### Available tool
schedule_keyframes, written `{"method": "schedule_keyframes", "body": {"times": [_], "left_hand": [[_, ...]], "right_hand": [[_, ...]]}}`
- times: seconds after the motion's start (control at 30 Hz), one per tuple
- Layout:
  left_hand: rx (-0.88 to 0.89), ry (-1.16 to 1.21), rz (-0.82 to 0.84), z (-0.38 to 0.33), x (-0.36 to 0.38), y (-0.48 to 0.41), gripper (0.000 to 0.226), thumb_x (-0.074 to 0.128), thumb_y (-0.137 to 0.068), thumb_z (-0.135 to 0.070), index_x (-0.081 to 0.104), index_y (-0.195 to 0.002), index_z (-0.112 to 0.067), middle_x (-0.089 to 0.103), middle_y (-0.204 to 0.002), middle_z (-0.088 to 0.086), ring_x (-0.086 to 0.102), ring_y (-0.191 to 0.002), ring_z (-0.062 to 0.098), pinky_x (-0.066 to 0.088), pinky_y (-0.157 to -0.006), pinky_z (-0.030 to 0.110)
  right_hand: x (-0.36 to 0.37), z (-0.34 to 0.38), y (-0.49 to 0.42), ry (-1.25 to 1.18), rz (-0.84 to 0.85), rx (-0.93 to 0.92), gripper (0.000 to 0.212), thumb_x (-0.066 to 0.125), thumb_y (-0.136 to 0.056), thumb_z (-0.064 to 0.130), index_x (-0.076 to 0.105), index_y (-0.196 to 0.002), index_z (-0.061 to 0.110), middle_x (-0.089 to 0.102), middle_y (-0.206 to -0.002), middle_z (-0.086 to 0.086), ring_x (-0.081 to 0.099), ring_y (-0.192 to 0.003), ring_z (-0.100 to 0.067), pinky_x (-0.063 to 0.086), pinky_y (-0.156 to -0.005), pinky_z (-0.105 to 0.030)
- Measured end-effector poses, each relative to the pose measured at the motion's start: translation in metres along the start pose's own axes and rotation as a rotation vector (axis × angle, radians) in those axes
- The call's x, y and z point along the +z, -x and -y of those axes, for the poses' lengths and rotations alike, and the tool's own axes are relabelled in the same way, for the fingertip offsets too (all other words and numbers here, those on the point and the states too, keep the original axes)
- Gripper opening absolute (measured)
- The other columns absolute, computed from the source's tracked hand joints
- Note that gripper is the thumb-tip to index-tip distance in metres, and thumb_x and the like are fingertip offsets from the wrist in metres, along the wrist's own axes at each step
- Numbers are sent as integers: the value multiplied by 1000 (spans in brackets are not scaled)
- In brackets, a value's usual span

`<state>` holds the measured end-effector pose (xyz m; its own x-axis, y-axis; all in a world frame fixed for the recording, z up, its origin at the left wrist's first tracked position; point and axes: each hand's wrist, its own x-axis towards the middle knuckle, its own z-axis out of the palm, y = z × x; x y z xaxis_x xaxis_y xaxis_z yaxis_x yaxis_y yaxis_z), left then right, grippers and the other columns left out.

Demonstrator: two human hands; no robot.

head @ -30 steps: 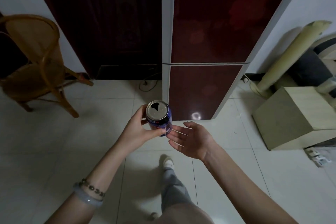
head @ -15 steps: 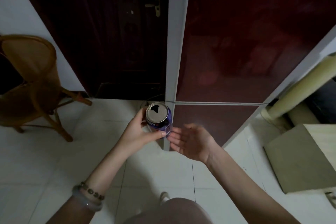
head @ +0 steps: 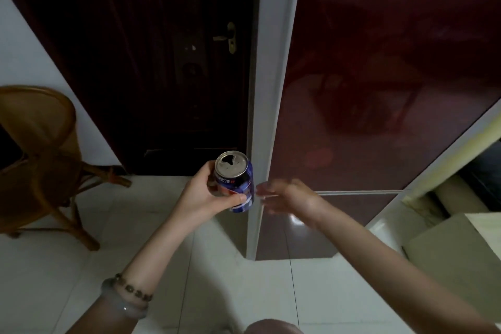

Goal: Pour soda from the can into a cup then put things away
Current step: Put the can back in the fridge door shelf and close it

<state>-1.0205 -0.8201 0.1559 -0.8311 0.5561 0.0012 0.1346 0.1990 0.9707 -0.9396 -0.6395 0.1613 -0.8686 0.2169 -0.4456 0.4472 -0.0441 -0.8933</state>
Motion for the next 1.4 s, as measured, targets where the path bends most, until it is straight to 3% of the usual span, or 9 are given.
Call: {"method": "schedule_keyframes", "body": {"times": [0.1, 0.2, 0.33, 0.57, 0.87, 1.03, 1.13, 1.27, 1.4], "left_hand": [[28, -20, 8, -6, -13, -16, 62, 86, -59, -2, 55, -109, -22, 67, -103, -6, 65, -86, -1, 49, -77, 15], [46, -24, 13, -7, -26, -29, 62, 86, -60, -4, 56, -113, -19, 67, -106, -3, 65, -90, 3, 50, -78, 16], [48, -40, 13, -7, -38, -40, 66, 86, -48, -29, 57, -107, -27, 68, -104, -9, 64, -93, 0, 48, -78, 11], [33, -10, 46, -2, -44, -39, 70, 83, -42, -41, 57, -106, -30, 68, -104, -10, 64, -95, 2, 50, -82, 19], [58, 2, 87, -3, -50, -26, 67, 84, -44, -39, 57, -106, -34, 68, -105, -11, 64, -99, 7, 50, -91, 32], [69, 13, 99, -7, -66, -19, 69, 85, -45, -34, 57, -108, -32, 68, -105, -17, 64, -99, 4, 48, -85, 22], [76, 9, 106, -8, -69, -15, 70, 85, -44, -35, 57, -107, -32, 69, -105, -14, 65, -98, 5, 50, -83, 22], [97, 2, 106, -10, -64, 0, 70, 85, -45, -35, 57, -109, -30, 69, -106, -11, 65, -98, 7, 51, -82, 21], [114, 11, 142, -18, -46, 18, 68, 85, -47, -26, 58, -109, -24, 70, -104, -5, 66, -95, 9, 52, -79, 19]], "right_hand": [[-9, 36, -12, 547, -244, -570, 26, 52, -89, 12, 63, -113, 10, 65, -115, -13, 60, -106, -28, 42, -95, -31], [-20, 74, -33, 1235, -502, -1163, 38, 51, -84, 14, 59, -119, 1, 57, -126, -18, 50, -122, -33, 33, -106, -34], [-31, 110, -67, 1721, -617, -1485, 32, 48, -89, 9, 61, -117, -1, 55, -130, -21, 47, -127, -36, 31, -109, -48], [-38, 132, -90, 2341, -623, -1156, 21, 54, -88, 17, 70, -98, 8, 67, -106, -9, 50, -124, -34, 21, -110, -59], [-1, 144, -71, 2592, -585, -759, 24, 52, -88, 26, 68, -106, 25, 63, -105, 3, 48, -115, -26, -9, -107, -60], [-3, 135, -53, 2425, -542, -1003, 22, 54, -75, 15, 75, -83, 18, 67, -86, -3, 56, -100, -28, 13, -115, -56], [-10, 117, -33, 2341, -524, -1093, 36, 41, -78, 10, 72, -97, 9, 67, -99, -9, 53, -109, -35, 3, -116, -55], [-7, 94, -1, 2175, -588, -1218, 18, 53, -78, 5, 70, -82, 5, 62, -80, -9, 57, -99, -36, 20, -113, -56], [-6, 63, 34, 2104, -676, -1213, 15, 54, -81, 5, 69, -76, 6, 62, -79, -11, 58, -99, -35, 10, -116, -53]]}}
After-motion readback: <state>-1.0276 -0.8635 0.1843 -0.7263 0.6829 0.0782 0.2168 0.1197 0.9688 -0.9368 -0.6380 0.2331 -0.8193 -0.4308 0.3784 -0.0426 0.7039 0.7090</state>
